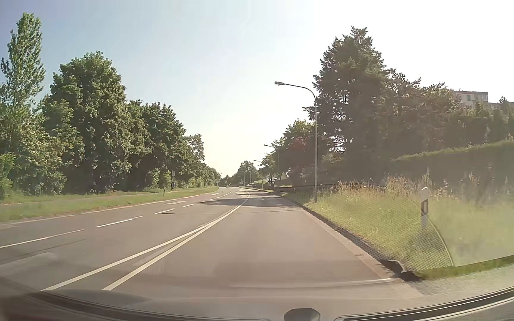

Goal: Follow the waypoints while adhering to traffic rules and regulations

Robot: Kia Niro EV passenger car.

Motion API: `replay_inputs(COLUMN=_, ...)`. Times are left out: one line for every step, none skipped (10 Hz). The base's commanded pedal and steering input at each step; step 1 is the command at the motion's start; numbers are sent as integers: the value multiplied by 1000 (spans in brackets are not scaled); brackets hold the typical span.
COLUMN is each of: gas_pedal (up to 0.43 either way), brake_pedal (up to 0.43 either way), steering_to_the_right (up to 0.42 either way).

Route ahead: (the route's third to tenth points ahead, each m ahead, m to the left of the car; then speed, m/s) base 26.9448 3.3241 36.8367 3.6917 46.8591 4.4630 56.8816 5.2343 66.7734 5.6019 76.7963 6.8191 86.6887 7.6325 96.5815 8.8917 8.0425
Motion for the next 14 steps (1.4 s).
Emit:
replay_inputs(gas_pedal=287, brake_pedal=30, steering_to_the_right=-2)
replay_inputs(gas_pedal=287, brake_pedal=30, steering_to_the_right=-3)
replay_inputs(gas_pedal=287, brake_pedal=30, steering_to_the_right=-4)
replay_inputs(gas_pedal=287, brake_pedal=30, steering_to_the_right=-4)
replay_inputs(gas_pedal=287, brake_pedal=30, steering_to_the_right=-6)
replay_inputs(gas_pedal=287, brake_pedal=30, steering_to_the_right=-6)
replay_inputs(gas_pedal=287, brake_pedal=30, steering_to_the_right=-6)
replay_inputs(gas_pedal=287, brake_pedal=30, steering_to_the_right=-6)
replay_inputs(gas_pedal=287, brake_pedal=30, steering_to_the_right=-6)
replay_inputs(gas_pedal=287, brake_pedal=30, steering_to_the_right=-5)
replay_inputs(gas_pedal=287, brake_pedal=30, steering_to_the_right=-5)
replay_inputs(gas_pedal=287, brake_pedal=30, steering_to_the_right=-5)
replay_inputs(gas_pedal=287, brake_pedal=30, steering_to_the_right=-5)
replay_inputs(gas_pedal=287, brake_pedal=30, steering_to_the_right=-4)
